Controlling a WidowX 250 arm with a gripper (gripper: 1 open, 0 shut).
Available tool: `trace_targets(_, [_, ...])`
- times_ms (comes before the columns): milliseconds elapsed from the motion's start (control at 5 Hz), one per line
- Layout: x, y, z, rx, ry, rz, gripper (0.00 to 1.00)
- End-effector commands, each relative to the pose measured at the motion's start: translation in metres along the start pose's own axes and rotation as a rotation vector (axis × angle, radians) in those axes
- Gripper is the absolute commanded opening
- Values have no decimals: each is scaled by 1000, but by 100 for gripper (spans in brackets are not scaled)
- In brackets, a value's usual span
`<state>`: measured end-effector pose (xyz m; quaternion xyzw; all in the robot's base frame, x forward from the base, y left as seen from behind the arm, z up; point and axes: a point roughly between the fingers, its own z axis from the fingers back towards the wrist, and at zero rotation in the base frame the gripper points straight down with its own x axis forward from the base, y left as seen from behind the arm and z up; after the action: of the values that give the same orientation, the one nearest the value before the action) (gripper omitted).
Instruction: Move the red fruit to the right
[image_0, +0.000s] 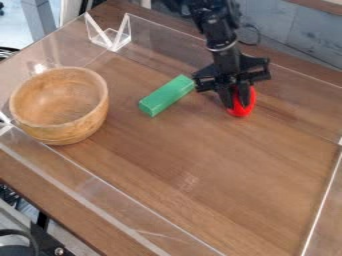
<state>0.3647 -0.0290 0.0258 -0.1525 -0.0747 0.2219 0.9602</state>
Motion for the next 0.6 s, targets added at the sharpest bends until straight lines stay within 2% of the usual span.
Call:
trace_targets(0, [-15, -14, -5, 45, -10, -54, 0])
trace_targets(200, [-12, -16, -11, 91, -12, -76, 0])
trace_targets(400, [-10, -17, -16, 121, -8, -88, 0])
